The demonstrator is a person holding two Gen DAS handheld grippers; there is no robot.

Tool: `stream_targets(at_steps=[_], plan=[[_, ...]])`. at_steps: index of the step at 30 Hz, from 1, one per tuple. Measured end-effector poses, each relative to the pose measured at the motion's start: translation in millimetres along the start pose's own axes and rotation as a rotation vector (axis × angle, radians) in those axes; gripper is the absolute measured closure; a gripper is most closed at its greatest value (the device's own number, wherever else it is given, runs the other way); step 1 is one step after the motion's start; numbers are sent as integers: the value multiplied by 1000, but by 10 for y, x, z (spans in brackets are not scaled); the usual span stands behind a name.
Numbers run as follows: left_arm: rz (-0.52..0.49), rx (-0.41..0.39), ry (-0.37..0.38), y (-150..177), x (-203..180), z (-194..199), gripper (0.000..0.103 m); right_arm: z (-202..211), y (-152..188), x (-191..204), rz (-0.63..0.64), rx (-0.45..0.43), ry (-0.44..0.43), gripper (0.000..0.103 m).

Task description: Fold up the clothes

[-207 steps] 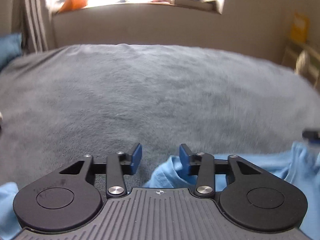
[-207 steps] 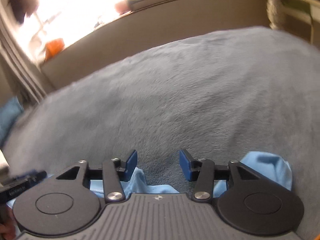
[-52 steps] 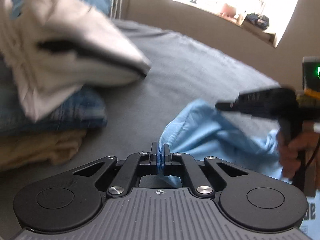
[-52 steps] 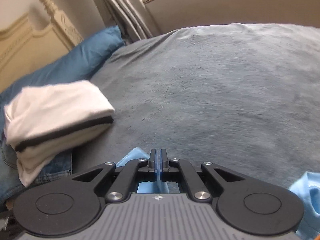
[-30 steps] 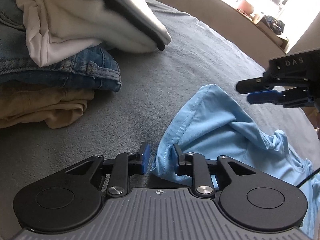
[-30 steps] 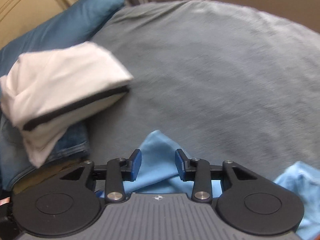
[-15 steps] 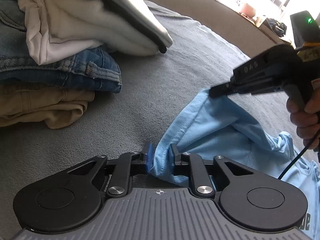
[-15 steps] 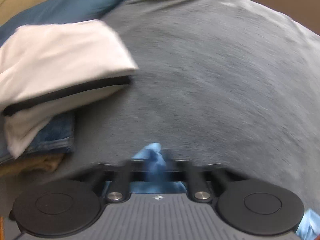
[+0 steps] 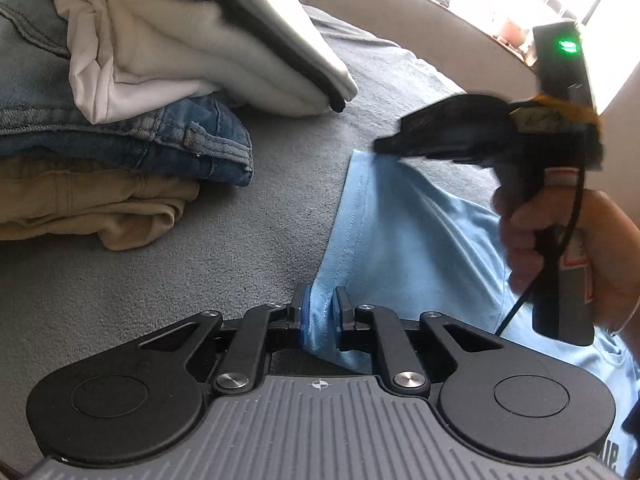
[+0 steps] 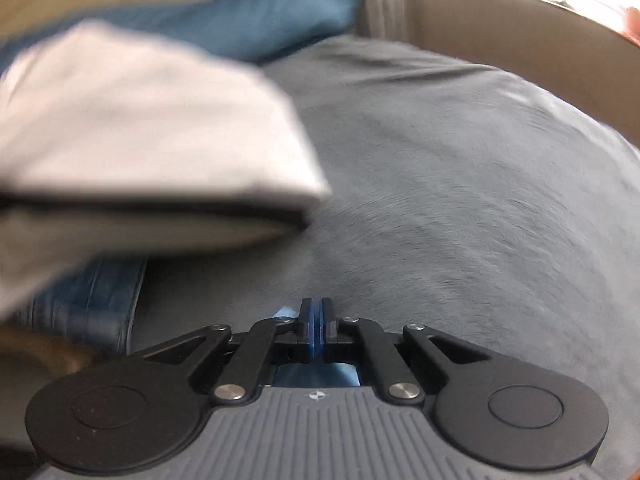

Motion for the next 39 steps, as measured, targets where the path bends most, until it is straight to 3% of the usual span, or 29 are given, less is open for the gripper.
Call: stream_targets(at_steps=[4,6,8,11,17,19,21,23,25,27,28,31,34,39], plan=[[17,16,9,-26,52,13,92,514,-116,-331,-200,-131,-48,99],[29,23,14,-40,84,21,92,841,-131,-431,-240,-104,-100,98],[31,25,13,-45,105,35,92,1100,-72,-415,-192,-21,-107,98],[22,20,0,-33,110,59,92,1250,142,-398,-150,125,-76,98],[-1,0,-29,20,63,84,92,826,551,-794,-230,208,150,103],[-1,-6,-34,29,73,95,92,907,527,-1048,-388,47,122,103],[5,-10,-36,33,82,95,92,1130,460,-1144,-392,-79,263,100],[8,-13,-38,40,86,95,92,1364,436,-1232,-401,-93,251,99],[6,-15,-43,31,81,82,92,1545,450,-1248,-420,-53,190,99],[-3,-16,-49,25,53,81,92,1692,474,-1158,-345,-10,184,98],[-8,-16,-52,25,45,81,92,1753,512,-1083,-289,5,186,92],[-17,-20,-60,28,26,80,92,1727,517,-903,-129,33,201,59],[-14,-24,-64,51,23,89,92,1511,507,-782,-24,69,201,58],[-4,-24,-67,67,33,112,92,1281,547,-836,-8,153,224,60]])
Point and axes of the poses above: each gripper's, at about its wrist camera, not at the fingertips, and z roughly against the way its jaws point, x to its left, y to its underside, the point moved 1 cm from there along -z, roughly the way its jaws point, and after that the axes turned 5 degrees about -y, right-handed, at the moved point
